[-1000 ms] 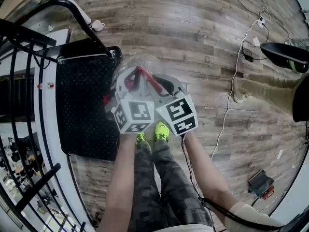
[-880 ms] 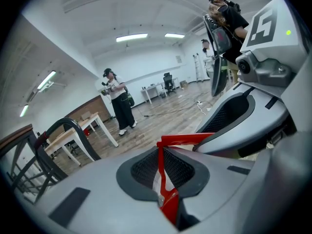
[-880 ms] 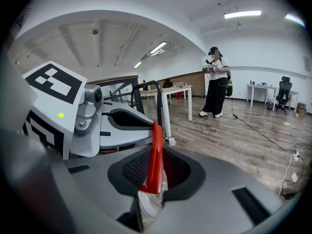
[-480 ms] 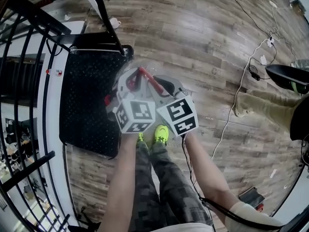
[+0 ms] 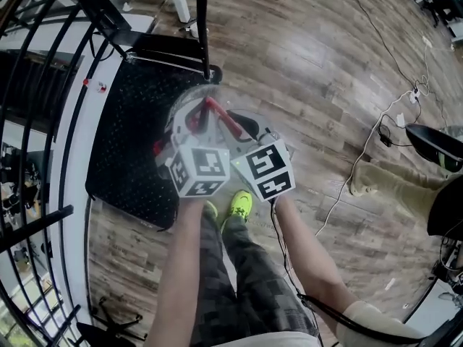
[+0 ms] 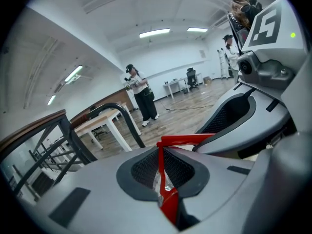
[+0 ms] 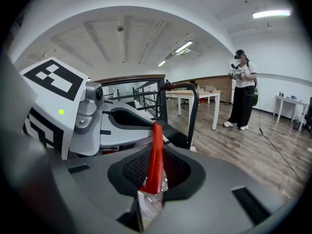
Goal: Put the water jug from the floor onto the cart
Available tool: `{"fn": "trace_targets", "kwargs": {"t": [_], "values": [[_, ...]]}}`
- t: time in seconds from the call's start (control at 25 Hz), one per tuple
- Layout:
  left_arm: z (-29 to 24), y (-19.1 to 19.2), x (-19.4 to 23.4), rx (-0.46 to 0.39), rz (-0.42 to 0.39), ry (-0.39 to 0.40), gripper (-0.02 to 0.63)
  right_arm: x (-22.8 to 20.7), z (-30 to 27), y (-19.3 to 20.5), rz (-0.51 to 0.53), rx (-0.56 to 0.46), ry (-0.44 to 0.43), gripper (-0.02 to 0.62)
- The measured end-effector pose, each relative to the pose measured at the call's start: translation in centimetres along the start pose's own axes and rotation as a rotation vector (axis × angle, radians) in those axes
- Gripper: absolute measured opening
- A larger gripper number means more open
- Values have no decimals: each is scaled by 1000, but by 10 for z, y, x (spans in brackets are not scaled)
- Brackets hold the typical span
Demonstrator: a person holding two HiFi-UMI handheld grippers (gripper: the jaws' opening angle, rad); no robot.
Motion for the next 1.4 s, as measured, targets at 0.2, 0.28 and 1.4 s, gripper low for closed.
{"fn": "trace_targets", "kwargs": {"t": [0.2, 0.28, 1.4], "values": [[0, 16, 34, 18, 40, -15, 32, 18, -23, -25, 34, 30, -27, 67], [-2, 19, 47, 19, 49, -11, 32, 22, -31, -35, 42, 38, -30, 67], [-11, 127, 221, 105, 123, -86, 32, 127, -174, -140, 87, 30, -153, 67]]}}
Point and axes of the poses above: the fingertips, and each gripper's own axes: z backward along the fingers, x to its left, y out of its underside, the point moved 6 cm from there along z, backward along the fingers, and after that the axes turned 14 degrees about x, right-handed, at the moved point
